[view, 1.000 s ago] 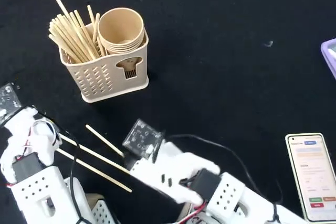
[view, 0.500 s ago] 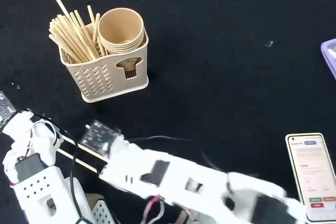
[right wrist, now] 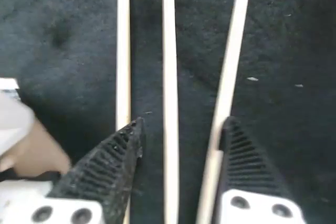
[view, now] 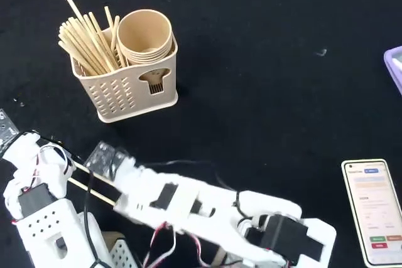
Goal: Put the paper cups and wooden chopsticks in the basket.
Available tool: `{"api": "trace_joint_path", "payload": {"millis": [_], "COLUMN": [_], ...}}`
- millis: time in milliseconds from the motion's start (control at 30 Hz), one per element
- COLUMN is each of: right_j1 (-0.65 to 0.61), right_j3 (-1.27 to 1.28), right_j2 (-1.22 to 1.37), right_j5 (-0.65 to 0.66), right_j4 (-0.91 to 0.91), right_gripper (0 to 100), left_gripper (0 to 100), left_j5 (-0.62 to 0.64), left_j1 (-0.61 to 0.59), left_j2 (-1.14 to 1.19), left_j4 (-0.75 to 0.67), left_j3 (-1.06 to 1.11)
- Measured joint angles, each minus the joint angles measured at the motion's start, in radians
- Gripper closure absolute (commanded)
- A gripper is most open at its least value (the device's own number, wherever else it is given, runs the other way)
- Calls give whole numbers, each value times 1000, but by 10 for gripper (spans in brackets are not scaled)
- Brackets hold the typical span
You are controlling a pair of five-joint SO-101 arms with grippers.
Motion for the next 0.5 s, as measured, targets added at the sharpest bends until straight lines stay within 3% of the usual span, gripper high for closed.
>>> {"api": "trace_joint_path", "payload": {"millis": [167, 367, 500], "right_j1": [37, 37, 37], "right_j3": [-20, -20, -20], "right_j2": [0, 0, 0], "right_j5": [49, 104, 107], "right_j4": [71, 112, 112], "right_gripper": [919, 811, 823], "left_gripper": [873, 873, 873], "left_j5": [8, 8, 8], "left_j1": [0, 0, 0], "left_j2": [0, 0, 0], "left_j4": [0, 0, 0], "left_j3": [0, 0, 0]}}
